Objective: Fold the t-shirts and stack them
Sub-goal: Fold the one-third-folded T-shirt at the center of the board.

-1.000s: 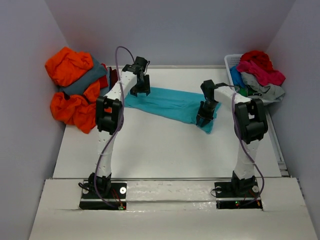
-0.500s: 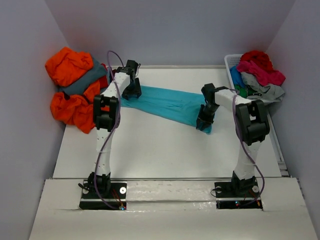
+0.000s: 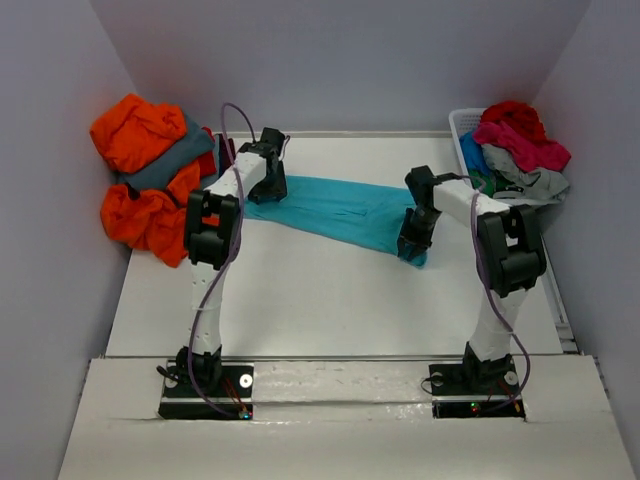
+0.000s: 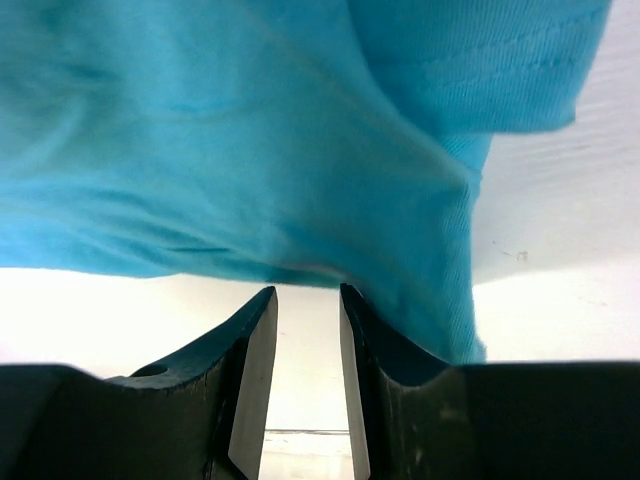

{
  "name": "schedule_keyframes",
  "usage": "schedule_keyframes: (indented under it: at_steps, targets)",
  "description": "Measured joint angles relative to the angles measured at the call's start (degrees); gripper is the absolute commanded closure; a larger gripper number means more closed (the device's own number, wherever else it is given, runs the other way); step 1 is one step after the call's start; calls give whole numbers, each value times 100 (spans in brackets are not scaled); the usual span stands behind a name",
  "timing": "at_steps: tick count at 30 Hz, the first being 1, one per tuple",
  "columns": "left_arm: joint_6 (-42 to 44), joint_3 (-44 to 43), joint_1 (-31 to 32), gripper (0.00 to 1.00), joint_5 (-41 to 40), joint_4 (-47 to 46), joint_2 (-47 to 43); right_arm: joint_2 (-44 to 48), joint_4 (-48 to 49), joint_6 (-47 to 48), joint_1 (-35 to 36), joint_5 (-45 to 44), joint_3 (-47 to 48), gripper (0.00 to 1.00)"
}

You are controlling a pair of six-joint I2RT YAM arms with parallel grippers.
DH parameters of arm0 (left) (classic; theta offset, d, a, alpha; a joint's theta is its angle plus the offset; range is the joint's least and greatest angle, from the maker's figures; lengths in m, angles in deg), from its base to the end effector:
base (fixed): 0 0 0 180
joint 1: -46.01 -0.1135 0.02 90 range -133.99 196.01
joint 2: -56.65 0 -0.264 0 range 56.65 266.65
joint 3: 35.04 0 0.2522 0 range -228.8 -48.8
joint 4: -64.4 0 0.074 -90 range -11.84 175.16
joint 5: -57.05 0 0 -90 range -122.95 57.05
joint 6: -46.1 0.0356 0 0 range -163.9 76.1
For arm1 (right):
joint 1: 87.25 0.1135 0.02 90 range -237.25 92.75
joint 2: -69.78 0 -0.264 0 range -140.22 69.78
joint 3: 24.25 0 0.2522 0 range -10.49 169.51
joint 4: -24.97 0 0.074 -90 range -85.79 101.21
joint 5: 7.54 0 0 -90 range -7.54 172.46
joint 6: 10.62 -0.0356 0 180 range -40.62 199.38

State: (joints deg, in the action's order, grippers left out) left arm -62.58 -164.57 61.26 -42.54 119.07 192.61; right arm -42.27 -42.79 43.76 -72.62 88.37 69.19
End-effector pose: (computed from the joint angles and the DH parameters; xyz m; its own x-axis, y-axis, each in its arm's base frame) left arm 0.4966 -0.1292 0.1733 -0.8583 -0.0933 -0.5045 -0.0984 0.9950 -0.0166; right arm 0.3523 0.0957 0.1685 -0.9350 0.3547 0.0084 0.3530 0.9278 0.1204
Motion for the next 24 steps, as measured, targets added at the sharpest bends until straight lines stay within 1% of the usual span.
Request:
schedule_keyframes:
  at_steps: [9, 14, 16, 20, 24]
  targets:
    - [22, 841, 439, 32, -20, -153, -498, 649, -26, -50, -24, -203, -404, 62]
    - [20, 1217, 538, 32, 127, -236, -728, 769, -79, -63, -76, -315, -673, 62]
    - [13, 1543, 566, 32, 225, -282, -929, 807, -101, -63, -81, -372, -734, 62]
    - [-35, 2109, 649, 32, 369, -313, -1285, 909, -116, -68, -81, -426, -734, 62]
    - [-96, 2302, 688, 32, 417, -293, -1410, 881, -177, -63, -81, -496, -533, 62]
